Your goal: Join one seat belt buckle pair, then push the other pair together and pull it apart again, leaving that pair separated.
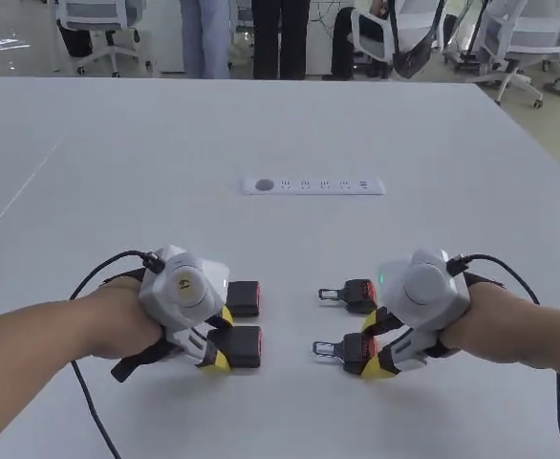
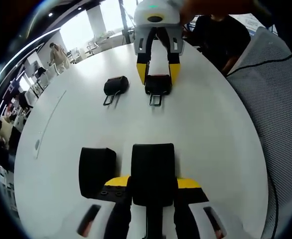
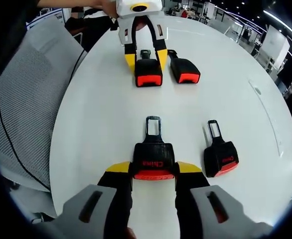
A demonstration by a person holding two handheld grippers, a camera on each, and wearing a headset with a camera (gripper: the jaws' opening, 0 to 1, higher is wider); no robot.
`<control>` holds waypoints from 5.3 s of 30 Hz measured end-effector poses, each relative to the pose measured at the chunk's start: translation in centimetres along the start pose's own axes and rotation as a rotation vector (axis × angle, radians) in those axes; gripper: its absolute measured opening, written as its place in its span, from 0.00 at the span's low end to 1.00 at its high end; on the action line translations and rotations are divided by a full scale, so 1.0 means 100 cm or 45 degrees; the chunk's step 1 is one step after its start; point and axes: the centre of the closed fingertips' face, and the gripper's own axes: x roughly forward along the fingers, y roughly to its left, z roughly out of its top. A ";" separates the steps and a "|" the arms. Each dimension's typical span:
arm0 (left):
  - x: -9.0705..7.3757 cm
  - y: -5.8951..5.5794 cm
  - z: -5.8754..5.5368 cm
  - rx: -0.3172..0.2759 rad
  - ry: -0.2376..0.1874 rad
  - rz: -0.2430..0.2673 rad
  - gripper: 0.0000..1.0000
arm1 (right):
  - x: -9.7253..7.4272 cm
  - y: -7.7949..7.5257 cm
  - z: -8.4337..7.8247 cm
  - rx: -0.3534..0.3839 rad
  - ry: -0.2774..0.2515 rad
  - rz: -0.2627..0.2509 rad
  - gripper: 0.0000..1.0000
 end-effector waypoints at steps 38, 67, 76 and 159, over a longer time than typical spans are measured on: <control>0.000 -0.001 0.000 -0.027 -0.006 -0.021 0.32 | 0.032 0.005 0.057 -0.064 -0.094 0.048 0.30; 0.002 -0.003 -0.003 -0.049 0.007 -0.027 0.32 | 0.041 0.006 0.078 -0.197 -0.101 0.000 0.30; 0.002 -0.002 -0.002 -0.049 -0.005 -0.037 0.32 | 0.042 0.002 0.077 -0.126 -0.109 0.025 0.29; -0.001 -0.003 -0.004 -0.157 -0.041 -0.048 0.29 | 0.048 0.006 0.090 -0.055 -0.120 0.065 0.27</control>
